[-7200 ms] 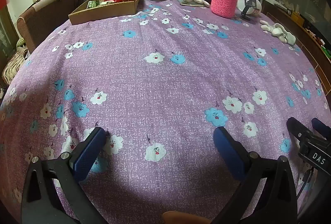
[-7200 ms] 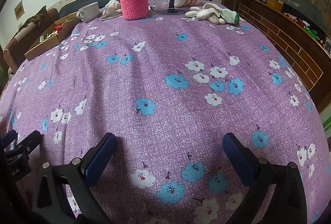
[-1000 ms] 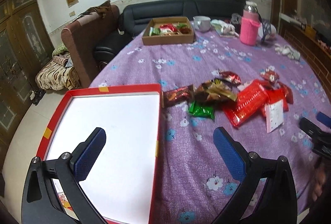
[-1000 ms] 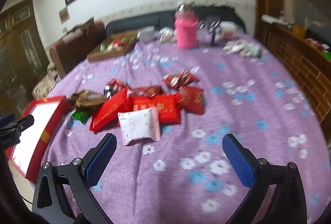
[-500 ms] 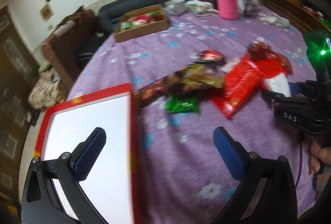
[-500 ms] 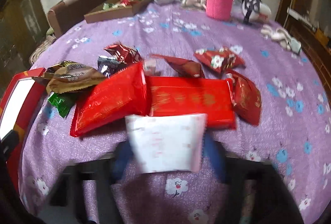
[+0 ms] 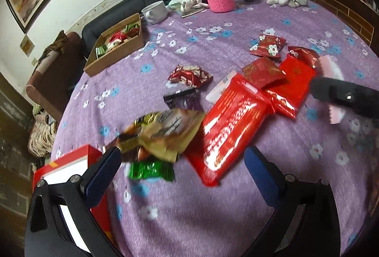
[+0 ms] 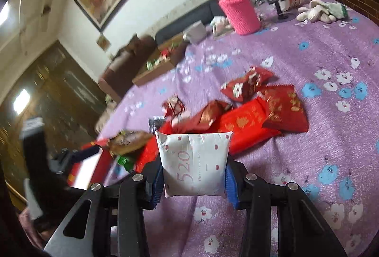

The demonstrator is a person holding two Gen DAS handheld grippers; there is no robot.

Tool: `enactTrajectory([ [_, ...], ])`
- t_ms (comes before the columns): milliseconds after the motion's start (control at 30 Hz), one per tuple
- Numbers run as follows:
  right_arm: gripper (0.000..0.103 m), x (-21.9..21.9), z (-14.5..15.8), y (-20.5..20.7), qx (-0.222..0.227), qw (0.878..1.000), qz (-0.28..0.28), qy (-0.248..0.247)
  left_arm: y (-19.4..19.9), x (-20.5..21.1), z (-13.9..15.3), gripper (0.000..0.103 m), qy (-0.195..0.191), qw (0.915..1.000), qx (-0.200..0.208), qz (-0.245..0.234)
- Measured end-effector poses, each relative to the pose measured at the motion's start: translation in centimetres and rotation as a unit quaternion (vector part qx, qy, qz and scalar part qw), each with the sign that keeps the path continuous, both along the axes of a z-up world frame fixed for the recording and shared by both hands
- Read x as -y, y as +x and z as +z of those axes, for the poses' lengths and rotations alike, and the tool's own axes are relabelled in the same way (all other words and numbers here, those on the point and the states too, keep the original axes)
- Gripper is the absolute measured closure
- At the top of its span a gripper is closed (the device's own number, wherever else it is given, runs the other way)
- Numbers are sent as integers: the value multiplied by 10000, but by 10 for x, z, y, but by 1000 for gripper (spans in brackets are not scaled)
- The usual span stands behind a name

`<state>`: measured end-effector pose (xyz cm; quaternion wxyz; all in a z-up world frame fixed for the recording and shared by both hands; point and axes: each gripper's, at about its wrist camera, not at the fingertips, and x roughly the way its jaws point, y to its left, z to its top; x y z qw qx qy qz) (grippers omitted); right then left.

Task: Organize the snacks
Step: 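Grasp a long red packet with the left tool while right holds the white packet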

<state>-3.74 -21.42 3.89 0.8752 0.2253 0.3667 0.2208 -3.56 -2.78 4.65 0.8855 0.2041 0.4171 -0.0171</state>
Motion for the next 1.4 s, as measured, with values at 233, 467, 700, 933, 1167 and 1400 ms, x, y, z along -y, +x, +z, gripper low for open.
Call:
enactTrajectory([
  [233,59,11,3,1,25,9996,-186,218,6,6,-5,0,96,9999,7,-32],
  [467,58,16,2,-2,66,9992,-312,245,14,10,-11,0,80,9999,-50,-55],
  [700,55,17,0,-1,23,9992,-332,206,23,13,-18,0,39,9999,-125,-89],
  [933,52,26,-2,1,-60,9981,-494,355,50,3,-27,0,-103,9990,-383,-200],
  [1167,51,25,-3,2,-82,9981,-495,353,64,-1,-24,0,-401,9980,-454,-167],
  [1400,51,25,-2,3,-76,9983,-497,294,53,2,-23,24,-349,9989,-233,-223],
])
